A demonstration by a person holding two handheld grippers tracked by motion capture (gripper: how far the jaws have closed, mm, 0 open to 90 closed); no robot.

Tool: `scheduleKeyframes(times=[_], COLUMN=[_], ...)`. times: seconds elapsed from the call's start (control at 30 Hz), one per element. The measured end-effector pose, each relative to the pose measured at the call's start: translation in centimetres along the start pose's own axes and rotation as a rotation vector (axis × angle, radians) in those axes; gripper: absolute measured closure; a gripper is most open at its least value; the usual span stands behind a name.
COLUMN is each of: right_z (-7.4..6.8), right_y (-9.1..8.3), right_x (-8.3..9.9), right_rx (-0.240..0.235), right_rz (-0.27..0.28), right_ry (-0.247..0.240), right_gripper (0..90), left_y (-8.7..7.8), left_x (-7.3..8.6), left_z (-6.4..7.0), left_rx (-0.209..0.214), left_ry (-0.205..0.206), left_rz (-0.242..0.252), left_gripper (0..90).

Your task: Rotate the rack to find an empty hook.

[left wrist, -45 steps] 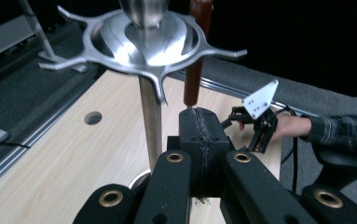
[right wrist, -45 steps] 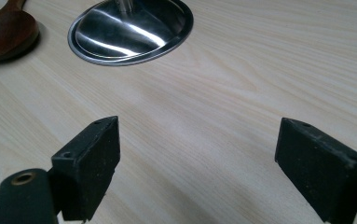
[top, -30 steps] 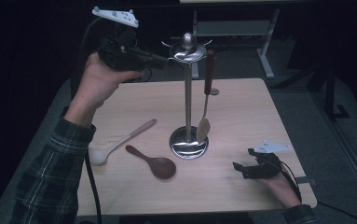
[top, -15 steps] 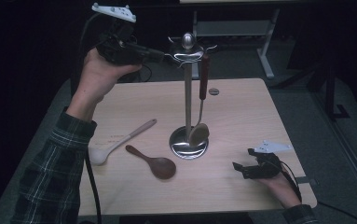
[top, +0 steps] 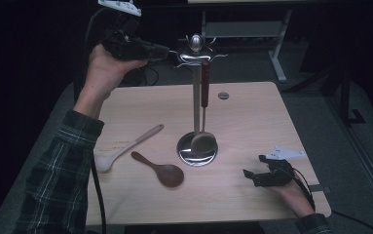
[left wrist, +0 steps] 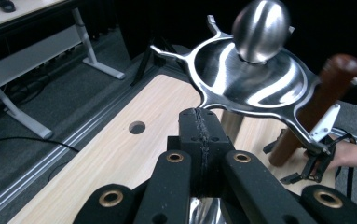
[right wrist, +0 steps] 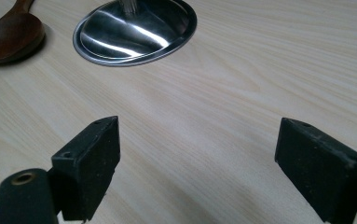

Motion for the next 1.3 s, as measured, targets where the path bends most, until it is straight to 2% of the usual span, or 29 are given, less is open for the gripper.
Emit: scheduleKeyframes(times=[0.17,0.27,0.63,0.83,1.03,1.23,1.3], right_z=[0.0,0.0,-0.1,0.0,0.1,0.1,0.1], right_y=[0.0,0.0,0.1,0.2,0.1,0.1,0.1], right_x=[0.0,0.0,0.0,0.1,0.1,0.1,0.1], right_rx=[-0.002,-0.002,-0.004,-0.003,0.0,-0.001,-0.001], right_rz=[0.0,-0.002,-0.005,-0.006,-0.006,-0.008,-0.008], right_ry=[0.0,-0.001,0.0,0.0,0.002,0.001,0.001], right_gripper=[13.9,13.9,13.9,13.9,13.8,13.8,13.8], left_y=[0.7,0.5,-2.1,-1.9,-0.9,-0.7,-0.7], left_x=[-0.1,-0.2,-0.5,0.0,0.5,0.6,0.6], left_z=[-0.6,-0.5,3.6,5.2,5.1,5.0,4.8], left_rx=[-0.01,0.001,0.075,0.105,0.091,0.095,0.082], left_ry=[-0.011,-0.016,-0.011,0.007,0.008,0.008,0.007], left_rz=[0.004,0.007,0.019,0.002,-0.011,-0.008,-0.007], left_gripper=[90.0,90.0,90.0,90.0,90.0,90.0,90.0])
Point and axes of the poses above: each handheld gripper's, and its own axes: y roughly forward along the jaws, x roughly out of its underside, z roughly to its right, the point moved 4 cm from there along y, roughly forward along the jaws, and after that the axes turned 12 degrees about z, right-handed, at the moved point
